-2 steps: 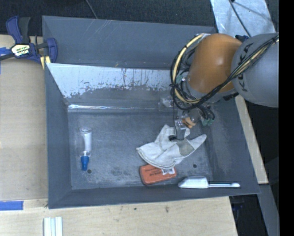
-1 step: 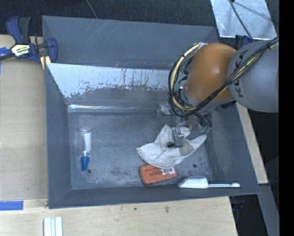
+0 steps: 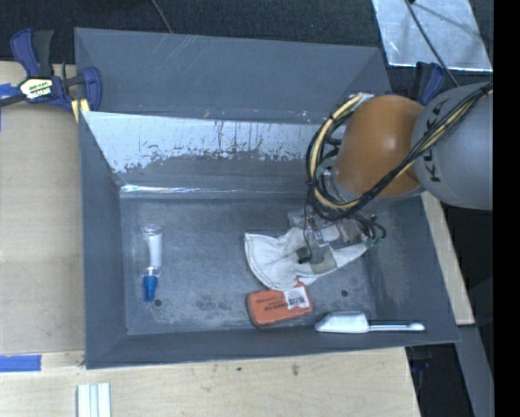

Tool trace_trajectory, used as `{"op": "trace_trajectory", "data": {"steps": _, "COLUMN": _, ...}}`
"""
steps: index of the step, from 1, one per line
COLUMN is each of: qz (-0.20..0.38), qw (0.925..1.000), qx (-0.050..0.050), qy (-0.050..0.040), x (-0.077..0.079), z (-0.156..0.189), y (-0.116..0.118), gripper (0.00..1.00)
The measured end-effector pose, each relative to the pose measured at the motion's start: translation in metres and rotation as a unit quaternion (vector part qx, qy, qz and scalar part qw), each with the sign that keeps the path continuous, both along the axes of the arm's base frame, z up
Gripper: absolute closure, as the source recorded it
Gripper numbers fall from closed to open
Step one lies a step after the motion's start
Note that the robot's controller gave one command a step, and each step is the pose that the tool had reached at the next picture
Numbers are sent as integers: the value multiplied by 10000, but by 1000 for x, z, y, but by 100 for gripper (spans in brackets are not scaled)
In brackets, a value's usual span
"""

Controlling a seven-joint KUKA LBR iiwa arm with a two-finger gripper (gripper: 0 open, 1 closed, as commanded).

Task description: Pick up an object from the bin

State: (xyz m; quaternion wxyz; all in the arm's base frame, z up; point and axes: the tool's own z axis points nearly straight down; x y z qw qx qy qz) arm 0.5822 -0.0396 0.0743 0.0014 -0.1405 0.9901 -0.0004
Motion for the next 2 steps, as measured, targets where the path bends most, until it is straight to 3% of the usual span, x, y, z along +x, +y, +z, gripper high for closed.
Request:
{"op": "trace_trajectory", "data": {"steps": 1, "qz": 0, "qw": 10000, "qx": 0, "qy": 0, "x": 0, "z": 0, "y": 0, "gripper": 100}}
{"op": "trace_trajectory", "data": {"steps": 2, "qz": 141, "qw": 9999, "qx": 2, "qy": 10, "x": 3, "z": 203, "y": -10, "gripper": 100}}
